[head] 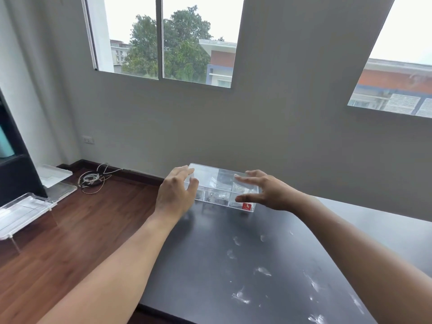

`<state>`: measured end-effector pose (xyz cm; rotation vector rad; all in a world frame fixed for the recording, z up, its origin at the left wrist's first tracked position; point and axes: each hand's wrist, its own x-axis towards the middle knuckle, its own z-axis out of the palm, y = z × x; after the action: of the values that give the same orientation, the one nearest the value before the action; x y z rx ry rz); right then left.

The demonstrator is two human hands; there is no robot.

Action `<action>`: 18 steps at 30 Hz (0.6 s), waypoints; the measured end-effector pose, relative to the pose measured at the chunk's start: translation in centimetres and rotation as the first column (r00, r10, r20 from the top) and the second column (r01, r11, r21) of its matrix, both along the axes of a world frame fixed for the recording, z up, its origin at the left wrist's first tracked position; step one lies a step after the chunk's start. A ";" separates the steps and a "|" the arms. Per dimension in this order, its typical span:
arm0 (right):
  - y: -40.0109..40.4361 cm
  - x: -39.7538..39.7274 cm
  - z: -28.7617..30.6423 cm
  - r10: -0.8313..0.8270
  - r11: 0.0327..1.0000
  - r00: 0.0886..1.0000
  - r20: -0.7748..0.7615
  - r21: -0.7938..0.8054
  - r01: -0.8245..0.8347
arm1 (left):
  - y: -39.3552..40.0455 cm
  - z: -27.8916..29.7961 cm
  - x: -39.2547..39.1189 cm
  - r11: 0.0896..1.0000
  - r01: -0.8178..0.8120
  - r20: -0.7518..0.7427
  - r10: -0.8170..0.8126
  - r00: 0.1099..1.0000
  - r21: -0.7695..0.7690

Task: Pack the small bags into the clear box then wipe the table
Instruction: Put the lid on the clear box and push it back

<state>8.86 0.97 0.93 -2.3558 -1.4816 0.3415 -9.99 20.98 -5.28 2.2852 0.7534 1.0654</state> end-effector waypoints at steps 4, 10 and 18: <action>0.0 -0.3 -0.6 -0.002 1.000 1.000 0.019 -0.014 0.002 | 0.1 0.0 0.2 0.999 -0.034 -0.040 0.035 0.999 0.016; -0.5 -1.7 -1.2 -0.012 1.000 0.996 0.091 0.021 0.010 | -0.3 -0.2 0.1 0.997 -0.059 -0.088 0.064 0.994 0.053; -0.4 -6.1 -2.1 -0.205 0.976 0.914 0.350 0.142 0.165 | -0.8 0.4 -0.6 0.993 -0.115 -0.174 0.120 0.977 0.038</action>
<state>2.80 0.55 -1.18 -2.5385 -1.3636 -0.2334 -10.61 20.14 -4.85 2.4076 0.9594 0.9380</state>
